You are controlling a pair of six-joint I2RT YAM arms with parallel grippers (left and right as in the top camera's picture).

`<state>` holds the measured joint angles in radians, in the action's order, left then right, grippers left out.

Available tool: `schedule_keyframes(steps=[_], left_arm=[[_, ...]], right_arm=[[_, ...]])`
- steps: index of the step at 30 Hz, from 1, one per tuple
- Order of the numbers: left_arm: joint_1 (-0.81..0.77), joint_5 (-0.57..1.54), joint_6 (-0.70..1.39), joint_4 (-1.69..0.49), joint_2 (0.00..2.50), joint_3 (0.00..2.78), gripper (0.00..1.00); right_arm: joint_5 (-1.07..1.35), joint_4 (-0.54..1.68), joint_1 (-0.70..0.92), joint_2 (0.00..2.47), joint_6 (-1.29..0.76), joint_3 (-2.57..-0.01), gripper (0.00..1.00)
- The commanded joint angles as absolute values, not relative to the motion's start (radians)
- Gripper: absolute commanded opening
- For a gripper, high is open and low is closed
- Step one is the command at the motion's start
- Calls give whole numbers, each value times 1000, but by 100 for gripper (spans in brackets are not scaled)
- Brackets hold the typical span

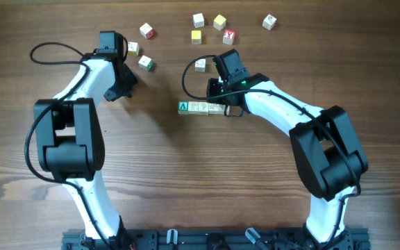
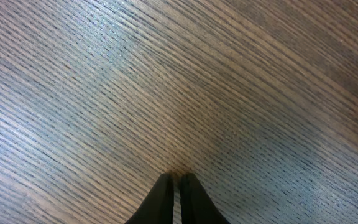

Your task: Form a horizontal line

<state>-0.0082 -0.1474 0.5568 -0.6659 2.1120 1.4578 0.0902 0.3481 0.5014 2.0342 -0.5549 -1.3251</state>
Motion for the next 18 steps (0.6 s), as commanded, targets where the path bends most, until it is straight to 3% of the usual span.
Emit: schedule_keyframes(steps=[1,18], left_arm=[[-9,-139,566,-663,2125,1457,9],[-9,-139,566,-662,2125,1457,9]], right_arm=[[107,350,508,2003,-554,-1351,5],[133,380,508,1987,-553,-1351,5]])
